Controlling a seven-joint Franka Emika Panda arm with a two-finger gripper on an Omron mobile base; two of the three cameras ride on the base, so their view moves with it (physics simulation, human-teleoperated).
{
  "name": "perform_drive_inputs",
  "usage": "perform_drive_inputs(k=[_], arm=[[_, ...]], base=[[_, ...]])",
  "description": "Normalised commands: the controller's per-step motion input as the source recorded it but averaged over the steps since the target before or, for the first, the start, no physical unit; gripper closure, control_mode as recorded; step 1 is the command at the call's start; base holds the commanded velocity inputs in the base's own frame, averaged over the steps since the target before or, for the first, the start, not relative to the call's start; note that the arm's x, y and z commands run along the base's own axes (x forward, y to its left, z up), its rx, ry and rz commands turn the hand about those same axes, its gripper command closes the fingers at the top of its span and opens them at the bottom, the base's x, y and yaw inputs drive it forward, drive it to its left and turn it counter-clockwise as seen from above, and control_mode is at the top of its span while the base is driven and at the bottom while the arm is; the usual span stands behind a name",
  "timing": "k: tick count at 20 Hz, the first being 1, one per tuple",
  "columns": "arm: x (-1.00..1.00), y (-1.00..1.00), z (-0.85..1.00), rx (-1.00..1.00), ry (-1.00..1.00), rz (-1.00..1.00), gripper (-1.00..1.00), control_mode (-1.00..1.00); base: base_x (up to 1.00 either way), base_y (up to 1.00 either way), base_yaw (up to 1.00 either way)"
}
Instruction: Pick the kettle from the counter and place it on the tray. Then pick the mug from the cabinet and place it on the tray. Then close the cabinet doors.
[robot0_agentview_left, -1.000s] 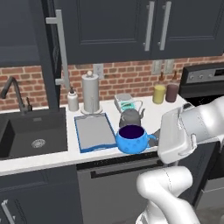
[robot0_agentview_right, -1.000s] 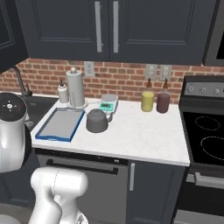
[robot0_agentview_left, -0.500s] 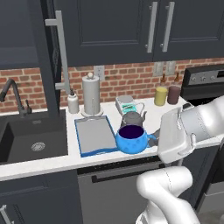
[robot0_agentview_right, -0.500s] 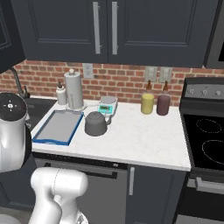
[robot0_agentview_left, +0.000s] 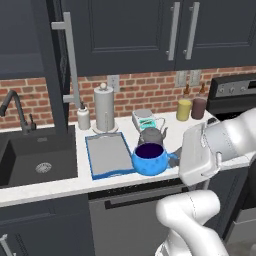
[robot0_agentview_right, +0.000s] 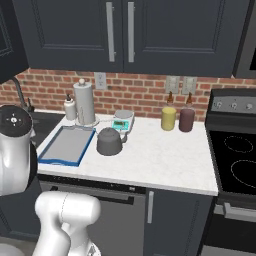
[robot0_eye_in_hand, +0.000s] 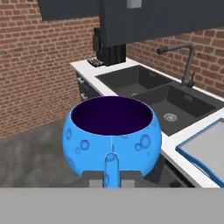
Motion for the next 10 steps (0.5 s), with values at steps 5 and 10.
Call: perform_drive_inputs(k=[5,10], arm=[[0.62,-0.08,-0.52,0.0,-0.12,0.05,1.0,-1.0],[0.64,-0.02,-0.53,0.0,-0.16,0.08,1.0,-1.0]], base=[[0.0,0.0,0.0],[0.0,0.0,0.0]])
